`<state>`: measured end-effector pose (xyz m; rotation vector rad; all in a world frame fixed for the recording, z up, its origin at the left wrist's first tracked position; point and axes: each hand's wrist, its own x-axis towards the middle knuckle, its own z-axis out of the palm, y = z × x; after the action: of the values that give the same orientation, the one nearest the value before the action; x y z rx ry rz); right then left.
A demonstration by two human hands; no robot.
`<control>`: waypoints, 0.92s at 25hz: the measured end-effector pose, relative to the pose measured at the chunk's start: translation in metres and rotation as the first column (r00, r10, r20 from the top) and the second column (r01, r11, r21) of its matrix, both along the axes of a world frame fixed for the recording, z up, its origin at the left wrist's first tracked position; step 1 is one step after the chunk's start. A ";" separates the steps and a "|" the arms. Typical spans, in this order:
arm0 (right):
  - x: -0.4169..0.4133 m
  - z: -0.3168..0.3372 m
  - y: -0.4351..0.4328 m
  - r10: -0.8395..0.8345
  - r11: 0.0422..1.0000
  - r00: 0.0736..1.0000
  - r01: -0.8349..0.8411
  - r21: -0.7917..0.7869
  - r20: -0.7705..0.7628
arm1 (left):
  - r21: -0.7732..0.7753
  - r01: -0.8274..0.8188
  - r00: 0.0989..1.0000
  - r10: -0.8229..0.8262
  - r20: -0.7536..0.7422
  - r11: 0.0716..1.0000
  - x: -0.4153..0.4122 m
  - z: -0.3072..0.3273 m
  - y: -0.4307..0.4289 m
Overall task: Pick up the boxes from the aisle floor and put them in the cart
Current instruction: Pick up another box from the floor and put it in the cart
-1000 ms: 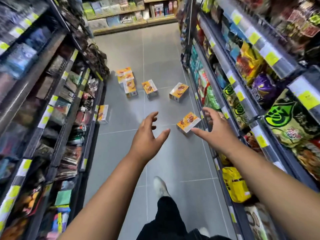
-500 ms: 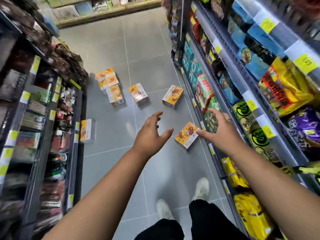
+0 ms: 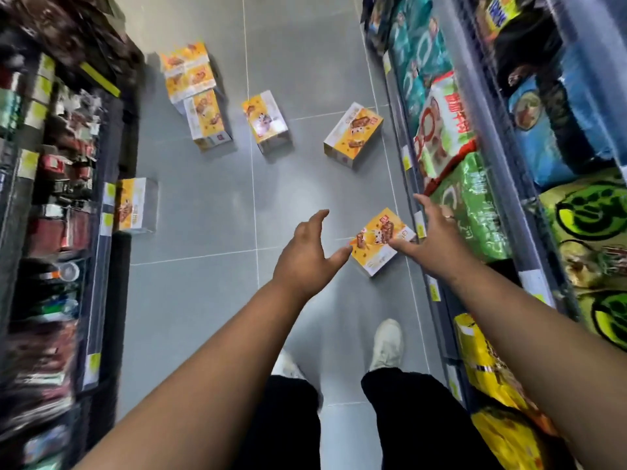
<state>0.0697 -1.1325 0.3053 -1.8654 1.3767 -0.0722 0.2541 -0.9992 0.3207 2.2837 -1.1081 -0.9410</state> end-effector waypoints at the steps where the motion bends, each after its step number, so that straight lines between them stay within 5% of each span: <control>1: -0.001 -0.034 -0.006 0.005 1.000 1.000 -0.005 0.012 -0.031 | 0.009 0.017 1.000 -0.017 -0.001 1.000 0.000 -0.031 -0.008; 15: 0.026 -0.427 -0.113 0.170 0.982 0.926 -0.188 -0.022 -0.338 | 0.245 0.124 0.989 -0.140 0.048 0.961 -0.014 -0.438 -0.087; 18: 0.039 -0.485 -0.142 0.197 0.977 0.880 -0.213 0.011 -0.431 | 0.360 0.142 0.990 -0.127 -0.066 0.922 -0.029 -0.512 -0.099; 23: 0.037 -0.528 -0.171 0.205 0.979 0.860 -0.179 0.100 -0.468 | 0.270 0.040 0.963 0.035 -0.267 0.962 -0.063 -0.576 -0.109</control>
<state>0.1069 -1.3033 -0.2222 -2.0475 1.4786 0.5588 0.1912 -1.1077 -0.2557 2.2711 -0.9100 -1.4362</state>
